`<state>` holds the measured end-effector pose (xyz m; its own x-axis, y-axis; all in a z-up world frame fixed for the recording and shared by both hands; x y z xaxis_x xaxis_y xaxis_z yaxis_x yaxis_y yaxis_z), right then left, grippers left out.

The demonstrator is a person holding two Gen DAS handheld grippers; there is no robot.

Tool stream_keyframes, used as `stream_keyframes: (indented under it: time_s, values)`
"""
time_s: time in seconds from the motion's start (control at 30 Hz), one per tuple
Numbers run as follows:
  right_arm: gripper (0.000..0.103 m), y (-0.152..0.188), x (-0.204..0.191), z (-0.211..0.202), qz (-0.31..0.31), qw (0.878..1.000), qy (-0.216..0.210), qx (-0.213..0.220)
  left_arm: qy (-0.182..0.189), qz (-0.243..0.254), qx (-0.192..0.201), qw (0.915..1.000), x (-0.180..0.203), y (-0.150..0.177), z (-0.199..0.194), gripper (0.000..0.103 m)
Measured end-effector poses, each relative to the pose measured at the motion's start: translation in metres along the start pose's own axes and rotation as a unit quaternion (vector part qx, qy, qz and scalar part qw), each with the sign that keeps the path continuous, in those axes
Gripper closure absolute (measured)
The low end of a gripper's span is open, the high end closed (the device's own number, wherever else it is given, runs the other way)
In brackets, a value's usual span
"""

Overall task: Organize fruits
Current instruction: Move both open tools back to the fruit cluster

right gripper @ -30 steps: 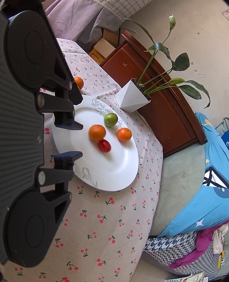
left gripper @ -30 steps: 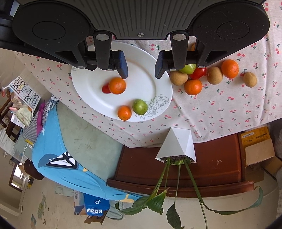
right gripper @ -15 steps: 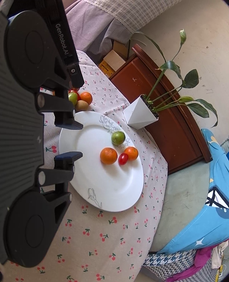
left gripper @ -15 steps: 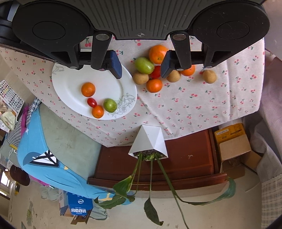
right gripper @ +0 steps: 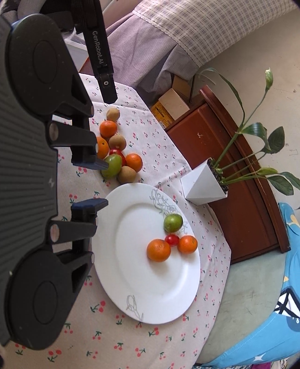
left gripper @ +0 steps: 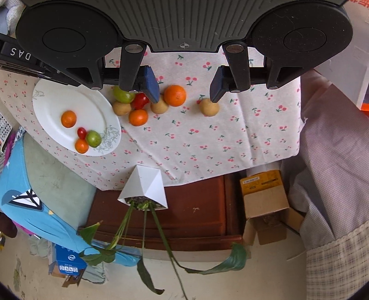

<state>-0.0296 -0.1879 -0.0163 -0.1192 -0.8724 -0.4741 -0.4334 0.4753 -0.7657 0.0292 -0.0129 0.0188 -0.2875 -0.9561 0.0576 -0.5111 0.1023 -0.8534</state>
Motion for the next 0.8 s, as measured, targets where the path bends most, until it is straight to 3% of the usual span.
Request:
stream_keyframes:
  time_s: [0.4, 0.8]
  values:
    - [0.067, 0.020, -0.034, 0.030, -0.026, 0.999, -0.032, -0.027, -0.020, -0.043, 0.001, 0.9989, -0.036, 0.003, 0.029, 0.056]
    - [0.062, 0.028, -0.042, 0.048, -0.055, 0.998, -0.017, -0.026, -0.010, -0.044, 0.000, 0.9990, -0.030, 0.008, 0.061, 0.058]
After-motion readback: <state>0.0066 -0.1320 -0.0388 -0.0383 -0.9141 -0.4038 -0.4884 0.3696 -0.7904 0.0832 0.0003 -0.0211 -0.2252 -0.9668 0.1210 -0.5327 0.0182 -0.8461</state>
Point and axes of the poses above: each gripper's, at about its wrist camera, not at the fingertips, and z roughly the way its jaws point, x to its right, y to its underside, the point moved 6 cm from there along z, roughly the way its jaws point, and after that the axes turned 13 degrees about x, right-handed, at the moved point
